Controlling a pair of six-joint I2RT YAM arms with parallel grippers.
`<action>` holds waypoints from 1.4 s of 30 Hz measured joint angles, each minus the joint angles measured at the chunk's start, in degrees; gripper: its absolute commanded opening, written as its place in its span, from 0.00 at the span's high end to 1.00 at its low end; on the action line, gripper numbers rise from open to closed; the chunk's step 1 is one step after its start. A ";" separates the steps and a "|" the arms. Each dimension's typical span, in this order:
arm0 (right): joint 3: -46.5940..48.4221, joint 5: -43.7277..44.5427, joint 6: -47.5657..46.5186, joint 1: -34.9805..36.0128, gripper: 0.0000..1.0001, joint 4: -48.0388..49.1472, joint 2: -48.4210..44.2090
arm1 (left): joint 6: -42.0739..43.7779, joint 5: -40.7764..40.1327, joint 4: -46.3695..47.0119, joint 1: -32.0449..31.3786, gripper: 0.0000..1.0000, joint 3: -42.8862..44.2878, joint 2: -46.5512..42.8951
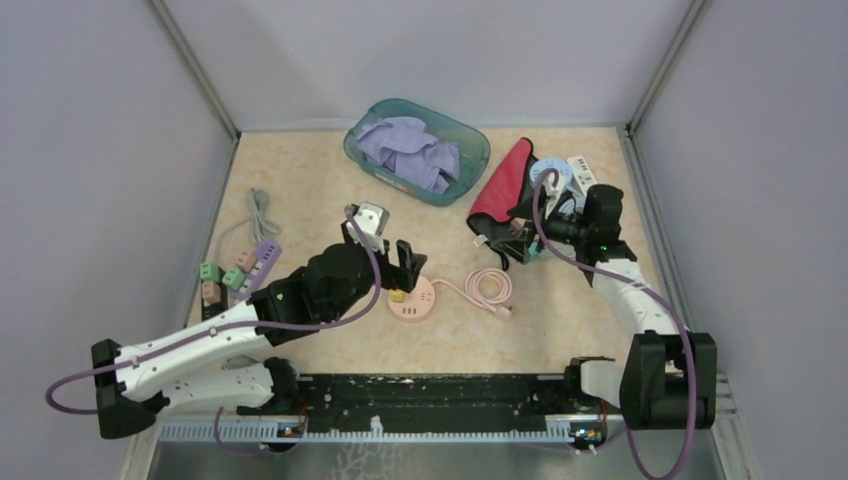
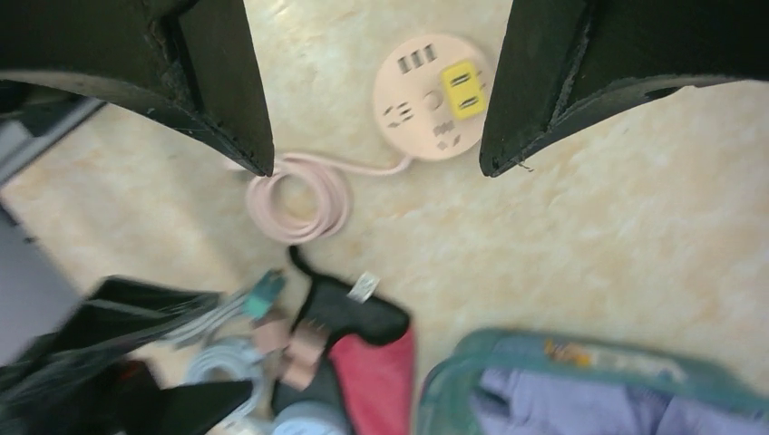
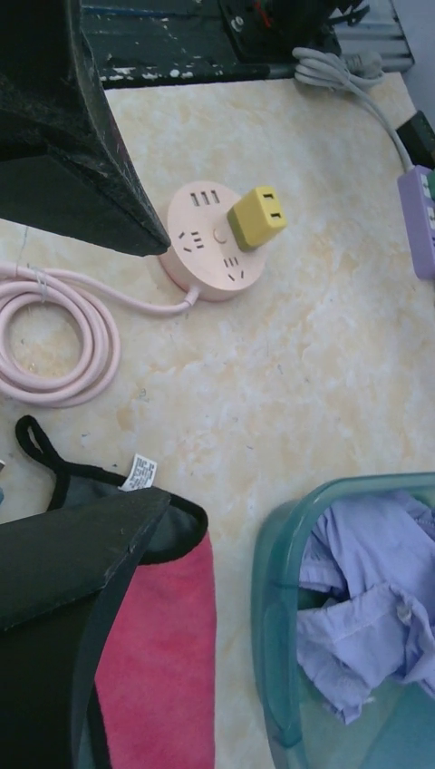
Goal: Pull the plug off the socket
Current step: Remove the plug from the socket.
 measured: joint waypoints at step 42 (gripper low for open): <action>0.00 0.81 -6.91 4.17 0.01 -6.84 1.07 | -20.85 9.18 -21.49 13.51 0.56 3.48 29.94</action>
